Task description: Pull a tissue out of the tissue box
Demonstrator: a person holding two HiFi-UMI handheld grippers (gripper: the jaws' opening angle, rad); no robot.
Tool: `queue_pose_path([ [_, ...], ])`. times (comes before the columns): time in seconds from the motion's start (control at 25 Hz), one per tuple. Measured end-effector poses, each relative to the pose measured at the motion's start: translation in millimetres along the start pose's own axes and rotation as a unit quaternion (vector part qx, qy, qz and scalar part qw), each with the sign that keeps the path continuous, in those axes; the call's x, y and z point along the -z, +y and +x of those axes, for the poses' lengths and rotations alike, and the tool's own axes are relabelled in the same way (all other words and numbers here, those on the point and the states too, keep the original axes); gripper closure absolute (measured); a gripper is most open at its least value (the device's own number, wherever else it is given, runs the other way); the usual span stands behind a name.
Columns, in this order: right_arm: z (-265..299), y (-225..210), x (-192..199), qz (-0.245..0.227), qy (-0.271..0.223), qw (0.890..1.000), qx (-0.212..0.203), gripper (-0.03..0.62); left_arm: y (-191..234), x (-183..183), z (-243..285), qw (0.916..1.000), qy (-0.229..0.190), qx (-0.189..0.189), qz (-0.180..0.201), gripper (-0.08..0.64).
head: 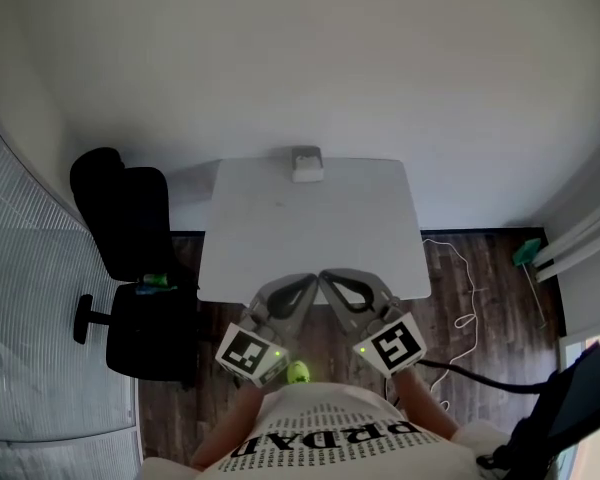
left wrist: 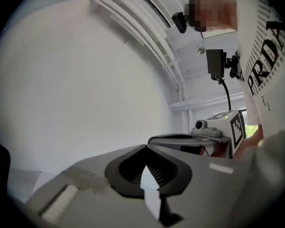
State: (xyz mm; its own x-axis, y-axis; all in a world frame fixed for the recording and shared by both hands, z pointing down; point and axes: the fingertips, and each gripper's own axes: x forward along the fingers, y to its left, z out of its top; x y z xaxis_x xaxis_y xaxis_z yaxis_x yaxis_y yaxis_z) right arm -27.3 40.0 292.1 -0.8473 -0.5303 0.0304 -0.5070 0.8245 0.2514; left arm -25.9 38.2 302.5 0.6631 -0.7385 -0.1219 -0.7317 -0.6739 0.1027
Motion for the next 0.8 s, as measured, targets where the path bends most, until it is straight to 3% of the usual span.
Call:
queue_pose_path([
  [0.4,35.7,-10.3,0.2,-0.010,0.004,1.000,0.011,0.584,37.7,-3.6,6.0,0.9998,-0.007,0.019,0.007,0.568],
  [0.8,46.1,-29.4,16.1,-0.007,0.018,1.000,-0.003,0.584,52.1,5.4,24.0,1.0000,-0.002,0.009,-0.003,0.568],
])
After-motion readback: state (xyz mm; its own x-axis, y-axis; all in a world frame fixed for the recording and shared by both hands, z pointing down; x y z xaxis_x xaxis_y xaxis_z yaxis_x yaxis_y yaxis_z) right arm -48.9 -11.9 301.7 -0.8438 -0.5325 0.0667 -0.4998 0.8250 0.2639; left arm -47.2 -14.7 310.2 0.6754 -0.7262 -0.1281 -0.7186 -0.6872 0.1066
